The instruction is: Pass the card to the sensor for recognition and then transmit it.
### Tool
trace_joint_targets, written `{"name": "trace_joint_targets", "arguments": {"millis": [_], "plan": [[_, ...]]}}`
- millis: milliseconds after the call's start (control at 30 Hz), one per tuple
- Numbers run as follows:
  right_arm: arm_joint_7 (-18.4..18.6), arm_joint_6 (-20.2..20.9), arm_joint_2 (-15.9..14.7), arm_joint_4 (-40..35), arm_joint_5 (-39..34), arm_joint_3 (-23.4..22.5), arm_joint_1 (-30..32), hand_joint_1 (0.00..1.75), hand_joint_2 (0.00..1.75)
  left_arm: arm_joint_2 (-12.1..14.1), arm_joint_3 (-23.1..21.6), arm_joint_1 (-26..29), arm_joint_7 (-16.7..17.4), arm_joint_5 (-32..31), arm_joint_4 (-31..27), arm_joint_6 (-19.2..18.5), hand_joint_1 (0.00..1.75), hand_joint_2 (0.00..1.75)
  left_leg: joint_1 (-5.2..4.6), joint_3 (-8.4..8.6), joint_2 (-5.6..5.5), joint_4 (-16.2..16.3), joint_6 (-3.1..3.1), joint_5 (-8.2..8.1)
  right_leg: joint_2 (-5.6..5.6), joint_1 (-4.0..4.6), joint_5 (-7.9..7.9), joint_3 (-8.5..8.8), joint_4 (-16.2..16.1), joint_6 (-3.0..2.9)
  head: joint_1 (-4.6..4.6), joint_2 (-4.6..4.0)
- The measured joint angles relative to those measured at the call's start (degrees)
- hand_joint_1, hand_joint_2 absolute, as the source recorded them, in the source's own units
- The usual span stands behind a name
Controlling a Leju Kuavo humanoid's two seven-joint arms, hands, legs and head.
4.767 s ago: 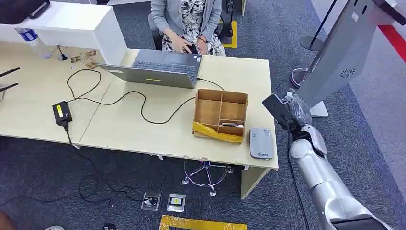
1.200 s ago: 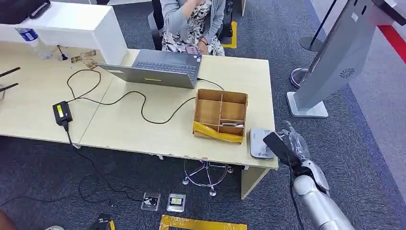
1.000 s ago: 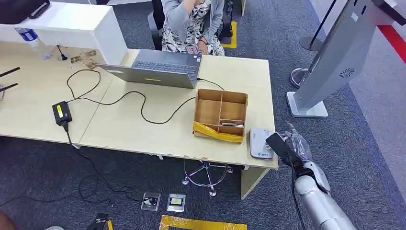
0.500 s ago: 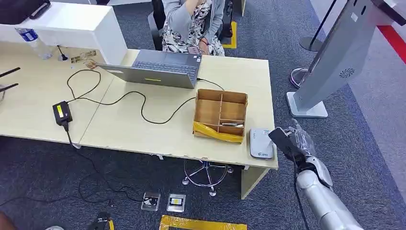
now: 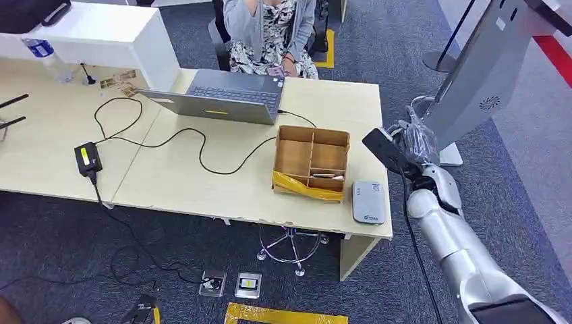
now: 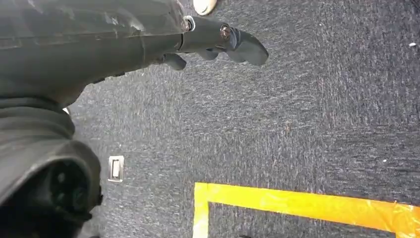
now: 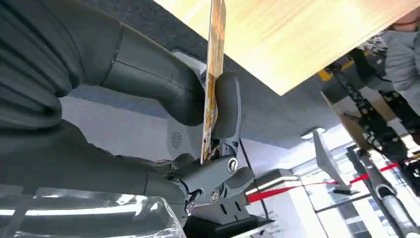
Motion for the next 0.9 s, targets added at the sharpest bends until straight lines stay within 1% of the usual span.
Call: {"name": "trace_joint_targets", "arguments": {"millis": [100,167,267,400,500,567,700,900], "plan": [[0.92,0.96,1.41,0.00,1.51,0.64,-2.06,1.75,1.75,0.05,0.00,-0.40,0.00,-0.57,0.00,0.18,0.00,0.00,-0.01,0.00,0.06,0.00,0.00,0.00,0.06,-0.02,0.01,-0.04,0.00,0.00,0.00,0.00],[2.21,1.88,3.88,0.00,2.63,0.90,-3.85,1.75,1.75,-0.09,0.00,-0.97,0.00,-1.18,0.00,0.33,0.00,0.00,-0.01,0.09,0.12,0.00,-0.01,0.00,0.16,-0.01,0.01,-0.05,-0.01,0.00,-0.02,0.00],[4.19,3.04,6.74,0.33,2.82,1.77,-5.96,1.75,1.75,-0.37,-0.02,-1.97,0.18,-3.06,0.00,-0.15,0.00,0.00,0.04,0.08,0.04,0.00,-0.02,0.01,0.02,0.05,0.00,-0.06,-0.01,-0.01,0.00,0.00],[4.96,2.67,9.69,1.16,3.90,2.47,-7.28,1.75,1.75,-0.72,-0.09,-3.45,1.33,-4.79,0.00,-0.85,0.00,0.00,0.07,0.07,0.05,0.00,-0.03,0.02,0.04,0.08,0.00,-0.05,0.00,-0.01,0.00,0.00],[5.59,2.76,10.89,2.16,3.87,2.63,-7.85,1.75,1.75,-0.98,-0.09,-4.13,1.81,-5.79,0.00,-1.11,0.00,0.00,0.06,0.06,0.05,0.00,-0.03,0.02,0.04,0.07,0.00,-0.05,-0.01,-0.01,0.00,0.00],[6.51,2.62,12.22,2.73,4.33,2.73,-7.92,1.75,1.75,-1.29,-0.09,-4.77,2.25,-6.73,0.00,-1.27,0.00,0.00,0.04,0.06,0.08,0.01,-0.04,0.01,0.14,0.04,0.00,-0.07,-0.02,-0.01,-0.02,0.00],[6.99,2.60,13.65,3.48,4.81,3.22,-8.42,1.75,1.75,-1.83,-0.11,-5.66,2.45,-7.22,0.00,-1.18,0.00,0.00,0.04,0.06,0.07,0.02,-0.03,0.01,0.10,0.04,0.00,-0.06,-0.02,-0.01,0.00,0.00],[7.67,2.58,14.37,4.61,5.91,3.24,-8.60,1.75,1.75,-2.40,-0.11,-5.98,2.47,-8.27,0.00,-1.20,0.00,0.00,0.04,0.06,0.08,0.01,-0.03,0.00,0.12,0.05,0.00,-0.08,-0.03,-0.01,0.00,0.00]]}}
